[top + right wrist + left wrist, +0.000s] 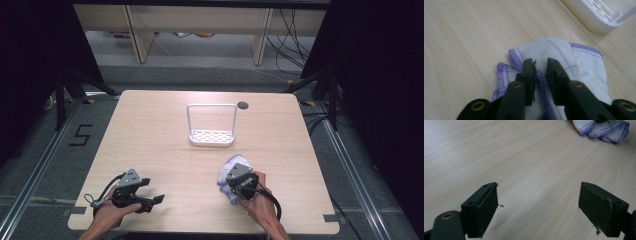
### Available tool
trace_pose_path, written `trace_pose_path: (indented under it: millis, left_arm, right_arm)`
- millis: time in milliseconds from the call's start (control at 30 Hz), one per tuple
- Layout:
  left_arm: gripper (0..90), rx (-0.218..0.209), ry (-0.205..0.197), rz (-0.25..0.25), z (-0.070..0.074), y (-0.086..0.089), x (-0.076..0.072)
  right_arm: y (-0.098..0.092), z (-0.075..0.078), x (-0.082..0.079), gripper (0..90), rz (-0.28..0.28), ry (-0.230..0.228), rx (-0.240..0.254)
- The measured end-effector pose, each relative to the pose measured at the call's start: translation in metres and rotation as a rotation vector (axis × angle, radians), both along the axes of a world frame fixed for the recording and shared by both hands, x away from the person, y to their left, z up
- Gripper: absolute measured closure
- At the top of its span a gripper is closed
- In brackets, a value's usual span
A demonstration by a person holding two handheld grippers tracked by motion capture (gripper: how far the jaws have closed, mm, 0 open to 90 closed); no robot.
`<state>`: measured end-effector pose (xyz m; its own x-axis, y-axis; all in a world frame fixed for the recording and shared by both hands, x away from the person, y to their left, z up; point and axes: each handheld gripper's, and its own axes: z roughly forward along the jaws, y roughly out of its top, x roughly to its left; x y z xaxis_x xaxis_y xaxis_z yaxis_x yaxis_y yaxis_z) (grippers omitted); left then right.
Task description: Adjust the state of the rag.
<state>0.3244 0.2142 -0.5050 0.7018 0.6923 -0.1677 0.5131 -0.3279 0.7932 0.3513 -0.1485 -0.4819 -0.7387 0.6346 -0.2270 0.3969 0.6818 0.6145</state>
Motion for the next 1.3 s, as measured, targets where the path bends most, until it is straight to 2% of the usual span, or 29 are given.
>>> trace_pose_path:
  millis: [67,100,167,267,300,367,400,433,467,500,533,567,600,633,667,700,800,900,933,967,1033,1133,1167,1200,1300]
  left_arm:
    - [15.3,-0.005,-0.002,0.001,0.000,0.000,0.000]
    - [15.3,0.005,-0.002,-0.002,0.000,0.000,0.001]
    - [15.3,0.002,0.008,-0.005,0.000,0.000,0.000]
    - [15.7,0.001,0.007,-0.008,0.000,-0.001,0.001]
    - [15.9,0.001,0.007,-0.008,0.000,-0.001,0.001]
    - [16.6,-0.004,0.006,-0.009,0.000,-0.004,0.001]
    - [17.0,-0.004,0.006,-0.009,0.000,-0.004,0.001]
    - [17.4,-0.001,0.002,-0.012,0.000,-0.006,0.001]
    - [17.4,-0.002,0.003,-0.016,0.000,-0.008,0.002]
    - [19.1,-0.012,0.007,-0.025,-0.001,-0.014,0.002]
    - [19.7,-0.012,0.007,-0.025,-0.001,-0.014,0.002]
    - [20.4,-0.021,0.018,-0.046,0.000,-0.018,0.003]
    - [20.4,-0.032,0.008,-0.051,0.000,-0.022,0.003]
    - [21.4,-0.037,0.017,-0.067,0.002,-0.026,0.004]
    - [22.4,-0.041,0.012,-0.080,0.003,-0.031,0.005]
    - [22.8,-0.052,0.005,-0.084,0.004,-0.038,0.006]
    - [25.6,-0.080,0.016,-0.139,0.008,-0.064,0.014]
    - [27.5,-0.101,0.027,-0.187,0.006,-0.097,0.023]
    - [27.8,-0.111,0.037,-0.190,0.004,-0.109,0.025]
    - [27.7,-0.097,0.037,-0.206,0.003,-0.119,0.029]
    - [28.1,-0.080,0.051,-0.248,0.000,-0.139,0.037]
    - [29.3,-0.095,0.056,-0.260,-0.003,-0.161,0.047]
    - [30.2,-0.115,0.070,-0.268,-0.004,-0.171,0.053]
    - [31.5,-0.127,0.078,-0.262,-0.005,-0.178,0.056]
    - [35.8,-0.122,0.082,-0.283,-0.007,-0.191,0.064]
  right_arm:
    - [-0.007,0.004,0.002,86.0,-0.011,0.010,0.052]
    - [-0.012,0.011,0.002,86.8,-0.021,0.011,0.092]
    - [-0.014,0.014,0.003,86.9,-0.021,0.010,0.103]
    - [-0.026,0.031,0.005,87.5,-0.041,-0.019,0.146]
    - [-0.026,0.031,0.005,87.5,-0.041,-0.019,0.146]
    - [-0.039,0.040,0.009,87.7,-0.075,-0.040,0.185]
    - [-0.039,0.040,0.009,87.7,-0.075,-0.040,0.185]
    - [-0.049,0.045,0.012,87.9,-0.100,-0.048,0.214]
    - [-0.049,0.045,0.012,87.9,-0.100,-0.048,0.214]
    - [-0.060,0.050,0.014,87.9,-0.134,-0.037,0.240]
    - [-0.060,0.050,0.014,87.9,-0.134,-0.037,0.240]
    - [-0.074,0.053,0.016,87.9,-0.179,-0.034,0.283]
    - [-0.074,0.053,0.016,87.9,-0.179,-0.034,0.283]
    - [-0.081,0.054,0.018,87.9,-0.183,-0.040,0.296]
    - [-0.086,0.055,0.017,87.9,-0.212,-0.027,0.317]
    - [-0.091,0.056,0.018,87.9,-0.214,-0.032,0.326]
    - [-0.097,0.056,0.017,87.9,-0.250,-0.017,0.345]
    - [-0.098,0.054,0.018,87.9,-0.235,-0.034,0.333]
    - [-0.097,0.053,0.018,87.9,-0.234,-0.020,0.341]
    - [-0.096,0.053,0.016,87.9,-0.252,0.001,0.344]
    - [-0.099,0.052,0.019,87.9,-0.230,-0.020,0.337]
    - [-0.099,0.051,0.019,87.9,-0.234,-0.006,0.344]
    - [-0.098,0.050,0.019,87.9,-0.240,0.001,0.349]
    - [-0.098,0.049,0.020,87.9,-0.226,-0.026,0.332]
    - [-0.096,0.049,0.020,87.9,-0.221,-0.012,0.345]
